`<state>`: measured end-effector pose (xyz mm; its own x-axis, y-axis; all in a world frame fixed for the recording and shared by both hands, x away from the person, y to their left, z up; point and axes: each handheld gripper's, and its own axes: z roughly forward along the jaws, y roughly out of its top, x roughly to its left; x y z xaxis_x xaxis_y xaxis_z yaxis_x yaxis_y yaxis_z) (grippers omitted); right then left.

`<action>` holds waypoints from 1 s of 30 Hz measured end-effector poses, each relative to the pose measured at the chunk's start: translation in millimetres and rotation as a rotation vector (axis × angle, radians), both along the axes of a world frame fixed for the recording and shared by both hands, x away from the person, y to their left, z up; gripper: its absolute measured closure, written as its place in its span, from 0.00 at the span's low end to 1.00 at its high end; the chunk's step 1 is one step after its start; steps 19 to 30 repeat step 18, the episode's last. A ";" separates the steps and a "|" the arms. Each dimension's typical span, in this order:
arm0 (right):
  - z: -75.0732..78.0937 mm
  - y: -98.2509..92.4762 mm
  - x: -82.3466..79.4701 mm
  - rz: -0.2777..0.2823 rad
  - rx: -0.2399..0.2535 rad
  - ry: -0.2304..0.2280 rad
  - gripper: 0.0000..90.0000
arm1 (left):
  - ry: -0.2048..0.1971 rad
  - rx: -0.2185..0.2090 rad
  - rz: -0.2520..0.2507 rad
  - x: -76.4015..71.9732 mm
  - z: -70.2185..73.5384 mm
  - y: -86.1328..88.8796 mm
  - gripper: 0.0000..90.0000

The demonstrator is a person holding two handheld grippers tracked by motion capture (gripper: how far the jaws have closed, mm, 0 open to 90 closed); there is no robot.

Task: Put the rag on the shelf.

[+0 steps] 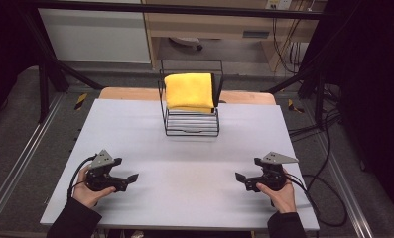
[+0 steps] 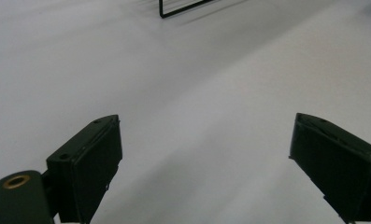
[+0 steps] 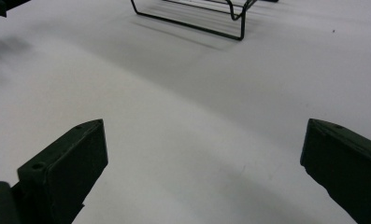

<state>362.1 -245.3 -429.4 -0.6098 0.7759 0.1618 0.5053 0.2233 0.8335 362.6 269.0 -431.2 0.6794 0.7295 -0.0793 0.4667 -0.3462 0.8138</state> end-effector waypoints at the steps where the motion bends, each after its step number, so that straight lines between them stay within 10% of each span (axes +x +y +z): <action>1: -1.3 -1.1 -0.9 -0.002 0.003 0.004 0.02 | 0.001 -0.002 0.000 -0.8 -1.4 1.5 0.10; 30: -17.0 -16.3 -11.1 0.000 -0.006 0.026 0.01 | 0.007 0.005 0.026 -5.2 -11.7 15.7 0.10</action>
